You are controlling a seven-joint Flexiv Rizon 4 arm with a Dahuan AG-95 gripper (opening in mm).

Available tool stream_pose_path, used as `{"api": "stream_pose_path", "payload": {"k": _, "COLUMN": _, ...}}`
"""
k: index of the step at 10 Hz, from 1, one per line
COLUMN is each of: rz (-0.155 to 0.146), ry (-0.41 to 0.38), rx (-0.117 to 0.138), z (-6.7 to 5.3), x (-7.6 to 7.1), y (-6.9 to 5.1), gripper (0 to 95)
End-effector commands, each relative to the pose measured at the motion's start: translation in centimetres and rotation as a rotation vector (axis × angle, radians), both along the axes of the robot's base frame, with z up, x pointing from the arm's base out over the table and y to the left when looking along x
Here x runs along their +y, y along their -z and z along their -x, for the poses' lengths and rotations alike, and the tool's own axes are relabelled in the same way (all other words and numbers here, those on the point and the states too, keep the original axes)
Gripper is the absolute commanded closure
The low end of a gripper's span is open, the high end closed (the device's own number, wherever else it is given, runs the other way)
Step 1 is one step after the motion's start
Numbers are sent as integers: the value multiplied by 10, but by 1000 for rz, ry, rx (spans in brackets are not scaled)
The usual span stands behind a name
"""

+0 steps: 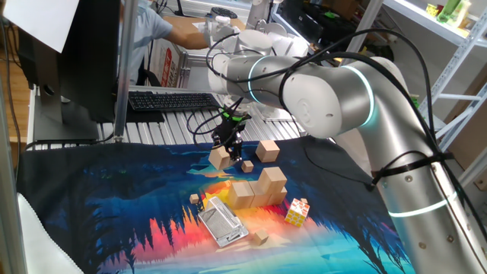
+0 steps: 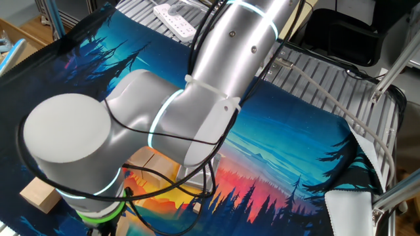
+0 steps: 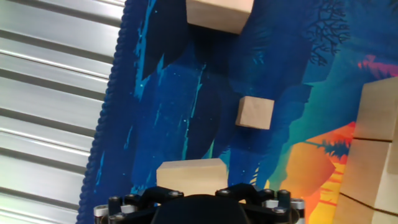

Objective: Stack the blocks into a pyramid shape

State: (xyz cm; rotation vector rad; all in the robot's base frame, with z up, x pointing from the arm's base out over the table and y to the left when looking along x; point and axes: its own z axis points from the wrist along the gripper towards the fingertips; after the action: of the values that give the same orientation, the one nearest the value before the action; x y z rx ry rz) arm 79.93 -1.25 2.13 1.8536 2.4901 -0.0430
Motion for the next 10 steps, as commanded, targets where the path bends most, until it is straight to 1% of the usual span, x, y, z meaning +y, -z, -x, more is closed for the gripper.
{"api": "stream_pose_path", "payload": {"k": 1, "rz": 0, "ry": -3, "rx": -7, "z": -1, "x": 0, "y": 3, "gripper": 570}}
{"api": "stream_pose_path", "payload": {"k": 3, "rz": -2, "ry": -14, "rx": -6, "z": -1, "x": 0, "y": 3, "gripper": 950}}
{"api": "stream_pose_path", "payload": {"k": 5, "rz": -11, "ry": -21, "rx": -3, "z": -1, "x": -1, "y": 0, "gripper": 950}}
{"api": "stream_pose_path", "payload": {"k": 6, "rz": -16, "ry": -20, "rx": 2, "z": -1, "x": -1, "y": -3, "gripper": 950}}
{"api": "stream_pose_path", "payload": {"k": 7, "rz": -23, "ry": -19, "rx": 11, "z": -1, "x": 0, "y": -10, "gripper": 950}}
{"api": "stream_pose_path", "payload": {"k": 9, "rz": -53, "ry": -2, "rx": 37, "z": -1, "x": 5, "y": -30, "gripper": 950}}
{"api": "stream_pose_path", "payload": {"k": 10, "rz": -63, "ry": 15, "rx": 54, "z": -1, "x": 15, "y": -53, "gripper": 950}}
